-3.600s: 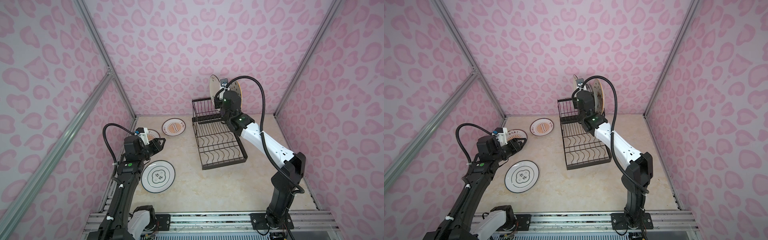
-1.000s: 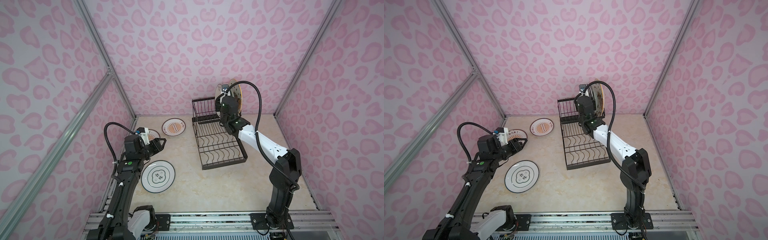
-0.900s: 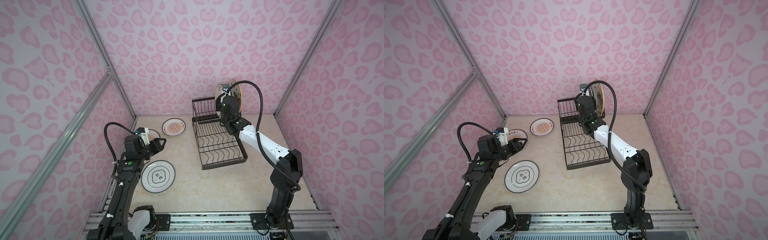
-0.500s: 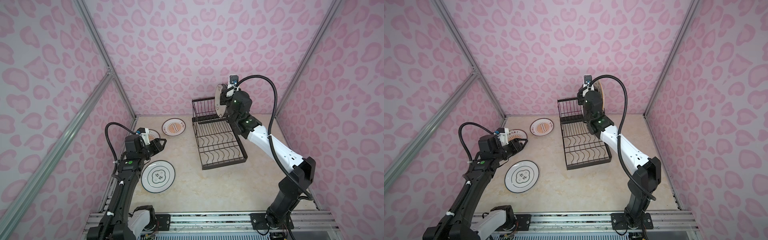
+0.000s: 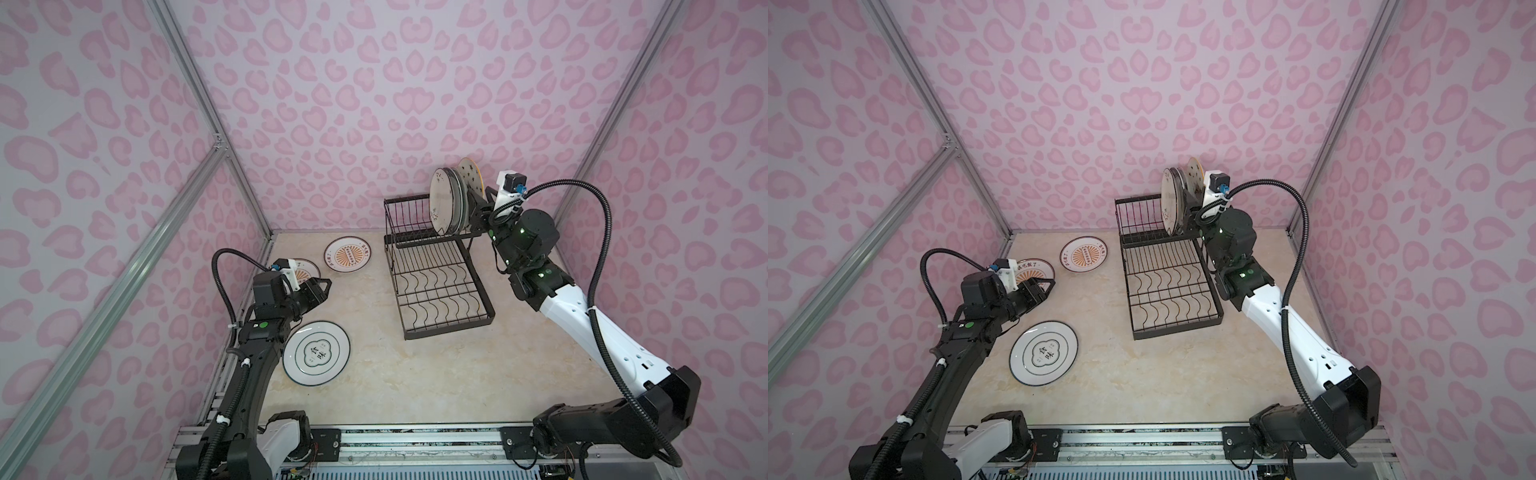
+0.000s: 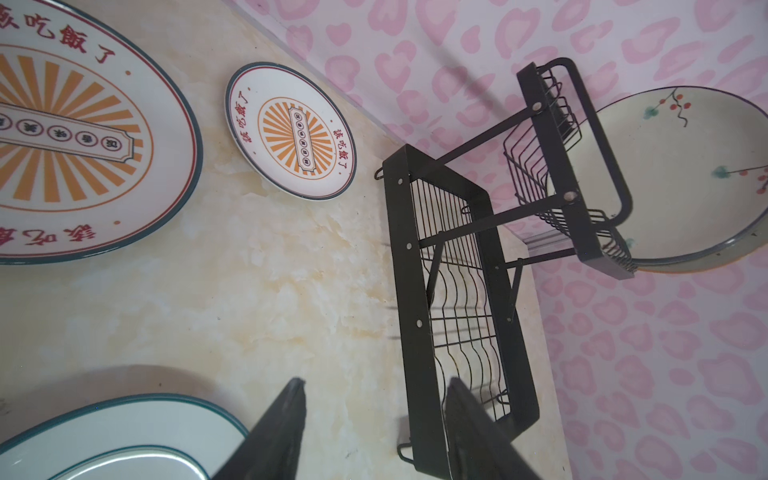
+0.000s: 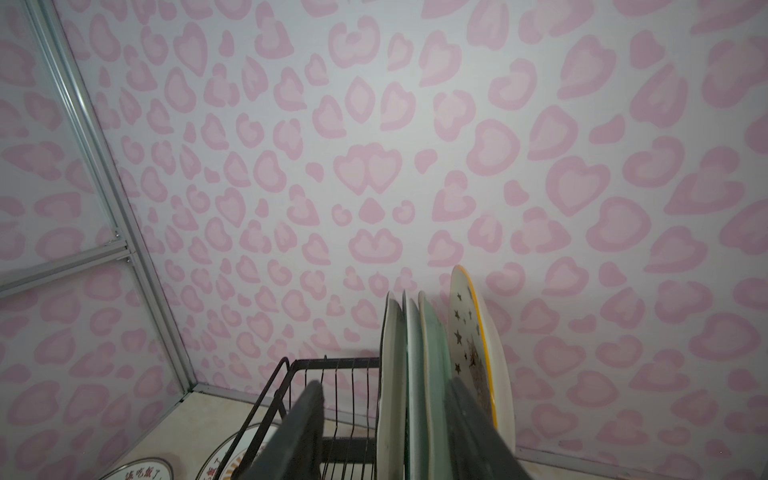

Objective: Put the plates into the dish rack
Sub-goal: 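Open and withdraw the right gripper while the left gripper moves toward the sunburst plate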

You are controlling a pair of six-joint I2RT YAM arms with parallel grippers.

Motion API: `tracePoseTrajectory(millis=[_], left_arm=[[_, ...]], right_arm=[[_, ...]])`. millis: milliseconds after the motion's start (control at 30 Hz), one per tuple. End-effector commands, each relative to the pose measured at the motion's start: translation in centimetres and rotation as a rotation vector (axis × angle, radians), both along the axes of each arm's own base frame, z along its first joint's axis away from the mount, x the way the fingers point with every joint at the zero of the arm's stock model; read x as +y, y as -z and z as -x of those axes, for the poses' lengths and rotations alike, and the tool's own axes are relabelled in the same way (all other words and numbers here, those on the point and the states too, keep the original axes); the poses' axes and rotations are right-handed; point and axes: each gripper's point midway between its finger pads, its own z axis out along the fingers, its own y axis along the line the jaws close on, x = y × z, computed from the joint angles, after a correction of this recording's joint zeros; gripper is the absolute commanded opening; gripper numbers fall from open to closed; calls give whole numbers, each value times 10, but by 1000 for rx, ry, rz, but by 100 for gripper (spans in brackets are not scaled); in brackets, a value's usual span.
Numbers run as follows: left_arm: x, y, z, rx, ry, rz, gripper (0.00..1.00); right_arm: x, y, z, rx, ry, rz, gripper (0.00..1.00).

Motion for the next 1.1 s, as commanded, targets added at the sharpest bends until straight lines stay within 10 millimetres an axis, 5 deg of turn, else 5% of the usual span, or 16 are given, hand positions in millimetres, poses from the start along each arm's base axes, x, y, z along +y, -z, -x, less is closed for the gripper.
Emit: tracePoseTrajectory(millis=[0,267,433,1067], left_arm=[[9,1,-11,-27,-64,6,57],[18,22,-32,28,-122,20,57],[22,44,-50,69,-169,58,57],[33,126,-115,251,-303,35,58]], right_arm=[[8,27,9,51,-77,-18,46],[28,149,29,282,-237,-118,46],[42,197,40,390,-318,-216,47],[35,233,64,459,-312,-165,50]])
